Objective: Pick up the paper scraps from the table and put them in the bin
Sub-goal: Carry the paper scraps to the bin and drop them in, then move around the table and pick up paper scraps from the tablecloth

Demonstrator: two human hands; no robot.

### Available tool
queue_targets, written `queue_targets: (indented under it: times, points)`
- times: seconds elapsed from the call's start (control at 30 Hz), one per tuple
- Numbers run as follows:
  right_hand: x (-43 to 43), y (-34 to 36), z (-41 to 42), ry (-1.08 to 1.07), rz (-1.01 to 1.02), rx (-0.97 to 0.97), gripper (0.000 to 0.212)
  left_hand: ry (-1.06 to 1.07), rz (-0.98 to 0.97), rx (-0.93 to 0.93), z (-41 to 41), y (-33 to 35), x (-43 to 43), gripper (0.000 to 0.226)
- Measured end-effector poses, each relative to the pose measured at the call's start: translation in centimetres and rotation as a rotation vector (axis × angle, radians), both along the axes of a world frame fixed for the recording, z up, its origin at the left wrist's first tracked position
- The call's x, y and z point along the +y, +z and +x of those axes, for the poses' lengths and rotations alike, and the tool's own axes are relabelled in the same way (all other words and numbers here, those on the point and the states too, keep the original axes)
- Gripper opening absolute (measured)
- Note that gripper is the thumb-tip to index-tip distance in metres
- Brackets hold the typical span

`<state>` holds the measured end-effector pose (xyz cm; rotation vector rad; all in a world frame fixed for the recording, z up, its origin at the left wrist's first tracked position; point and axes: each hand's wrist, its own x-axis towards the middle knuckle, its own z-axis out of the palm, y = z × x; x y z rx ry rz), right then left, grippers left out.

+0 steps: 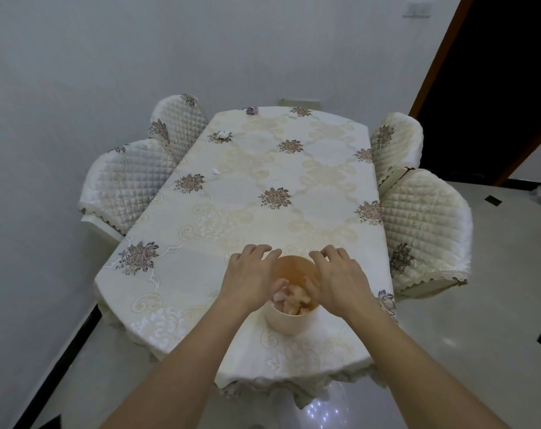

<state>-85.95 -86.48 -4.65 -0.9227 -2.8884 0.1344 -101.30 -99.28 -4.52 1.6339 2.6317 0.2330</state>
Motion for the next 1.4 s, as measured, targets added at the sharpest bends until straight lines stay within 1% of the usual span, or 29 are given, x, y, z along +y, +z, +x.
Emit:
queue_targets:
  times: [0.23,0.37,0.5,0.7,0.93,1.07,1.17,1.3,1.4]
  points:
    - [0.1,1.8,0.0,0.012,-0.006,0.116,0.045,0.000,0.115,0.073,0.4,1.7,-0.2,0.056]
    - [1.0,4.6,-0.3,0.022,0.060,0.199,0.046,0.042,0.206,0.121,-0.8,4.7,0.4,0.055]
    - [2.2,8.1,-0.4,0.011,0.121,0.260,0.048,0.041,0.285,0.192,-1.5,8.2,1.3,0.056]
    - [3.3,11.8,1.0,-0.044,0.189,0.310,0.047,0.006,0.329,0.243,-1.0,11.7,2.4,0.056]
    - [3.9,12.8,5.1,-0.149,0.212,0.322,0.047,-0.092,0.355,0.226,1.3,12.9,4.2,0.054]
    - [3.8,12.6,9.1,-0.283,0.212,0.308,0.044,-0.205,0.351,0.179,3.7,12.4,6.4,0.054]
    - [3.3,12.0,13.0,-0.424,0.219,0.297,0.040,-0.317,0.340,0.145,6.3,11.7,8.7,0.054]
    - [2.2,11.0,18.6,-0.605,0.199,0.212,0.046,-0.478,0.337,0.093,10.6,10.4,11.3,0.052]
    - [0.9,10.4,22.7,-0.730,0.196,0.205,0.044,-0.587,0.336,0.059,14.3,9.8,12.8,0.051]
